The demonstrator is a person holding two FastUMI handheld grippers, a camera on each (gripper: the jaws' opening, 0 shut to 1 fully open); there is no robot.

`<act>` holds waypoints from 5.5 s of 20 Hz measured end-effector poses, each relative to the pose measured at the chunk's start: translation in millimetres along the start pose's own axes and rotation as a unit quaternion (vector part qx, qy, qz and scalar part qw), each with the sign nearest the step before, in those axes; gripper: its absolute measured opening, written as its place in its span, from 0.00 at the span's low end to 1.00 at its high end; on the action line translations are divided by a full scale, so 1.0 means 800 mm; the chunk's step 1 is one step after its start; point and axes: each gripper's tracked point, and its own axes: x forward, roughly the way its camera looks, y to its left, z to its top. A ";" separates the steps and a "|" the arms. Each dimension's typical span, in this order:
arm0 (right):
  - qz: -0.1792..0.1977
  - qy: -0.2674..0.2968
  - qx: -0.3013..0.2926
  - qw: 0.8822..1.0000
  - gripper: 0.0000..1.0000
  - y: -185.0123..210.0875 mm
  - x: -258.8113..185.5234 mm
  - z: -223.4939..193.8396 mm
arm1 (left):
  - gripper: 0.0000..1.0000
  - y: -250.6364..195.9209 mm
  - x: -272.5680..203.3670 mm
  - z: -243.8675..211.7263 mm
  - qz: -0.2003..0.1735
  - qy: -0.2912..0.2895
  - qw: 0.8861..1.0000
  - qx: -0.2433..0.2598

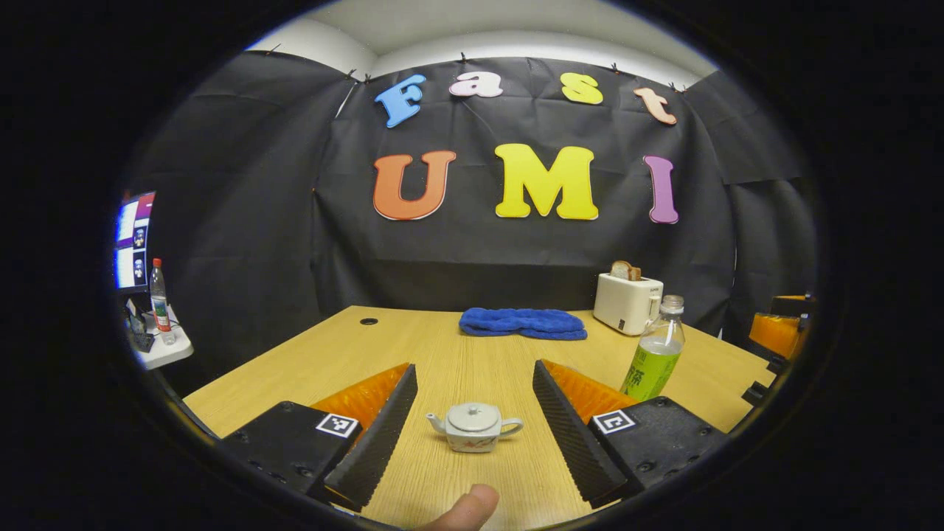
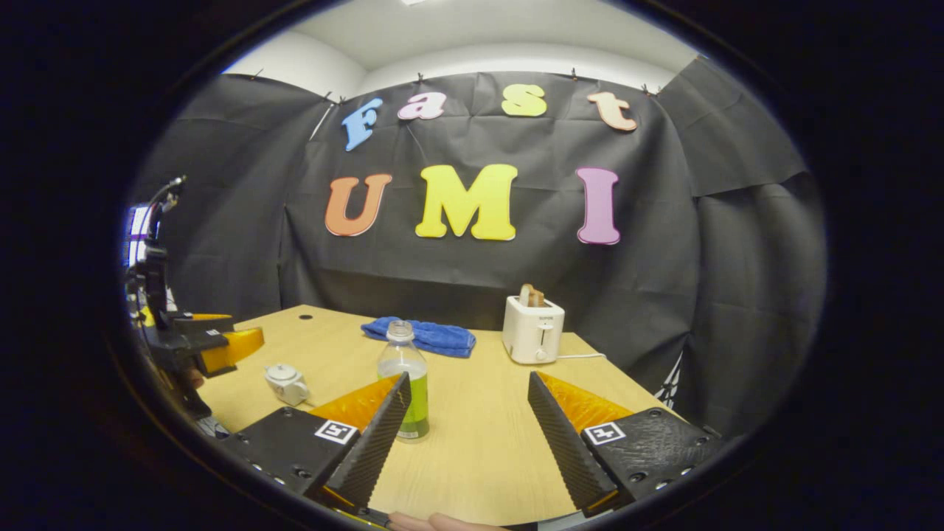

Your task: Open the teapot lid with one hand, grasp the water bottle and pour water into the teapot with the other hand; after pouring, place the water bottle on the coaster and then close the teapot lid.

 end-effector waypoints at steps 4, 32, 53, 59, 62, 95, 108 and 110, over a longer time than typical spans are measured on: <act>-0.006 0.011 -0.002 1.000 0.95 -0.001 0.008 -0.009 | 0.99 0.006 0.050 -0.042 0.004 0.032 0.999 -0.003; 0.052 0.026 0.011 0.998 0.98 0.057 0.038 -0.047 | 0.04 0.003 0.075 -0.009 -0.012 0.018 1.000 -0.008; 0.039 0.051 0.032 0.997 0.73 0.124 0.165 -0.098 | 0.04 0.068 -0.042 0.018 -0.023 0.027 0.999 -0.029; 0.032 0.063 -0.117 0.991 0.73 0.155 0.156 -0.073 | 0.04 0.087 -0.060 0.031 -0.028 0.030 0.998 -0.041; 0.021 0.066 -0.218 0.974 0.73 0.166 0.162 -0.072 | 0.04 0.094 -0.064 0.037 -0.031 0.025 0.998 -0.040; -0.096 -0.148 -0.809 0.561 0.74 0.277 0.171 -0.015 | 0.04 0.125 -0.070 0.031 -0.027 0.035 0.998 -0.040; -0.128 -0.193 -0.844 0.483 0.72 0.290 0.161 0.006 | 0.04 0.122 -0.069 0.028 -0.030 0.040 0.998 -0.032; -0.128 -0.196 -0.847 0.477 0.72 0.295 0.159 0.005 | 0.04 0.122 -0.070 0.028 -0.031 0.042 0.998 -0.029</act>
